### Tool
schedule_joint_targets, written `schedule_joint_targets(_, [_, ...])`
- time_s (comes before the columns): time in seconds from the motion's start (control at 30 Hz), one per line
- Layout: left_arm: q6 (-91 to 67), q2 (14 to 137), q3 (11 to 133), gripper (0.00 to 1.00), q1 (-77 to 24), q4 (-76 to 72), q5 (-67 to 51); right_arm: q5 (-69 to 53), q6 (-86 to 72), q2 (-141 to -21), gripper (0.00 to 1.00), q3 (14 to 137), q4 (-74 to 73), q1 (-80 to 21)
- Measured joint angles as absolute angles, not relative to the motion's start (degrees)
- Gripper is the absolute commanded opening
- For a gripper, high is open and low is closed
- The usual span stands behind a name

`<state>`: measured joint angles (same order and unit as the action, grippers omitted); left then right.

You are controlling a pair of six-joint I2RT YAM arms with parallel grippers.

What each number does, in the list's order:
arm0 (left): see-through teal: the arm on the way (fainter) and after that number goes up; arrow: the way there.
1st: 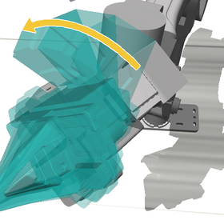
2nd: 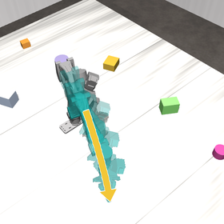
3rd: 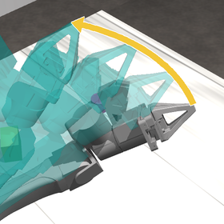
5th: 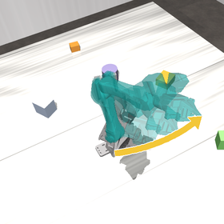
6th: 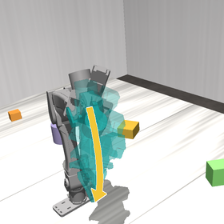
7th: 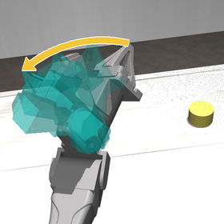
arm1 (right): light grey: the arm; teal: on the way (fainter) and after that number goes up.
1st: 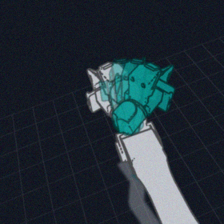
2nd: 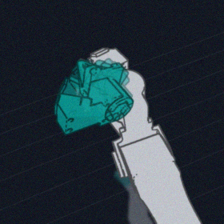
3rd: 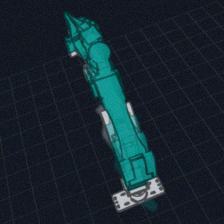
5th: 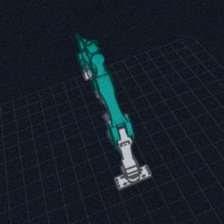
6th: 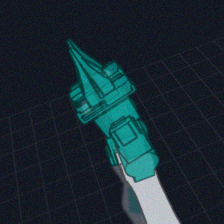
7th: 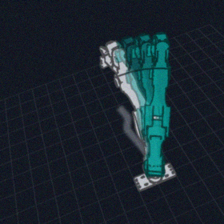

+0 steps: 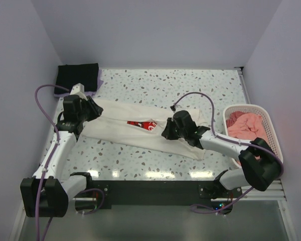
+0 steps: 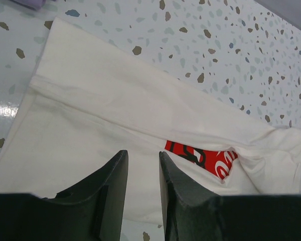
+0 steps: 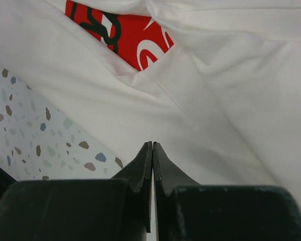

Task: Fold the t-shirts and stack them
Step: Fold the tshirt

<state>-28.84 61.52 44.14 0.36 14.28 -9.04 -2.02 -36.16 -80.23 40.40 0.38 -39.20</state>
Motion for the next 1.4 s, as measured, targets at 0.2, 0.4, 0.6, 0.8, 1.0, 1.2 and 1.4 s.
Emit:
schedule_joint_targets(0.2, [-28.8, 61.5, 44.1, 0.36, 0.4, 14.3, -9.1, 4.0, -34.9, -80.0, 0.23, 41.3, -4.2, -39.0])
schedule_joint_targets(0.4, [-28.8, 61.5, 44.1, 0.36, 0.4, 14.3, -9.5, 5.4, -32.3, -83.1, 0.38, 47.8, -7.1, -27.7])
schedule_joint_targets(0.6, [-28.8, 61.5, 44.1, 0.36, 0.4, 14.2, -9.8, 5.3, -30.4, -90.2, 0.44, 52.9, -7.3, -24.4])
schedule_joint_targets(0.8, [-28.8, 61.5, 44.1, 0.36, 0.4, 14.2, -10.0, 5.3, -30.3, -95.3, 0.44, 53.0, -7.3, -24.5])
schedule_joint_targets(1.0, [-28.8, 61.5, 44.1, 0.36, 0.4, 14.2, -10.2, 5.0, -30.4, -97.5, 0.41, 53.0, -6.5, -24.5])
schedule_joint_targets(1.2, [-28.8, 61.5, 44.1, 0.36, 0.4, 14.2, -10.3, 4.0, -30.9, -97.6, 0.22, 52.9, -5.5, -24.5])
schedule_joint_targets(1.4, [-28.8, 61.5, 44.1, 0.35, 0.4, 14.2, -10.3, 2.3, -31.7, -97.6, 0.04, 52.4, -4.8, -24.5])
